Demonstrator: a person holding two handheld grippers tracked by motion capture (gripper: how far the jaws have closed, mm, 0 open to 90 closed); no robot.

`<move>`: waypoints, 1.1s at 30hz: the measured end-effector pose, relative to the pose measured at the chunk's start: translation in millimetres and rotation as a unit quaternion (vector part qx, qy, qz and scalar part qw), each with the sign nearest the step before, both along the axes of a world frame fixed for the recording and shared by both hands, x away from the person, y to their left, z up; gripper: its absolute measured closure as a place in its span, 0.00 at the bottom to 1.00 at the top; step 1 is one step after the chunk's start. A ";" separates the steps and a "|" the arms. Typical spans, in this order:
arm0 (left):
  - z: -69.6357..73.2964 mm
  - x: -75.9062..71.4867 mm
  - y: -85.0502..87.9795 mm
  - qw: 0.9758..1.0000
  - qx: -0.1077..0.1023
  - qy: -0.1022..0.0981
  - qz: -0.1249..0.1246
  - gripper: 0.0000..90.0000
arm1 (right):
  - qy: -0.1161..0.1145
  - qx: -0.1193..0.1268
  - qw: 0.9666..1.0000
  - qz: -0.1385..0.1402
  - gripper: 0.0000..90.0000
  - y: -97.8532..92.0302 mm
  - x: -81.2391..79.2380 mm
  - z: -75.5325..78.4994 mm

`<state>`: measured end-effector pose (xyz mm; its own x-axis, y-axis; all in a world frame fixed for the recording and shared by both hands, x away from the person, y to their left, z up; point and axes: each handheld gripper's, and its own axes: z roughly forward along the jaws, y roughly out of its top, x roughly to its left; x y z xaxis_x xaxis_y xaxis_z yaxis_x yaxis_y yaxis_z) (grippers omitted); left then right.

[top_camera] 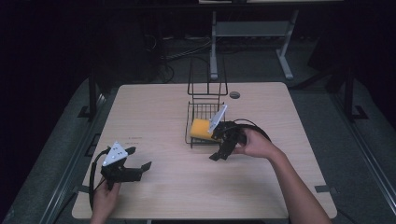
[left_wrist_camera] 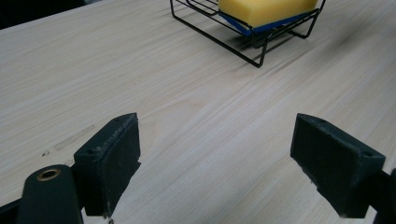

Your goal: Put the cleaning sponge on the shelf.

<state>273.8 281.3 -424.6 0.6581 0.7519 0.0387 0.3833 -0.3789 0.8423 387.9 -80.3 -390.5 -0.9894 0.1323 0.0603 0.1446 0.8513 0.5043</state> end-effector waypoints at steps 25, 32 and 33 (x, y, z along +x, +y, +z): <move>-0.5 -0.3 -1.3 1.000 0.003 0.002 -0.003 0.17 | -0.001 -0.006 1.000 -0.023 0.15 -38.3 -28.7 -11.8; -0.7 -0.4 -2.0 1.000 0.004 0.001 -0.004 0.17 | 0.008 -0.012 0.999 -0.032 0.15 -47.2 -35.0 -19.8; -0.7 -0.4 -2.0 1.000 0.004 0.001 -0.004 0.17 | 0.008 -0.012 0.999 -0.032 0.15 -47.2 -35.0 -19.8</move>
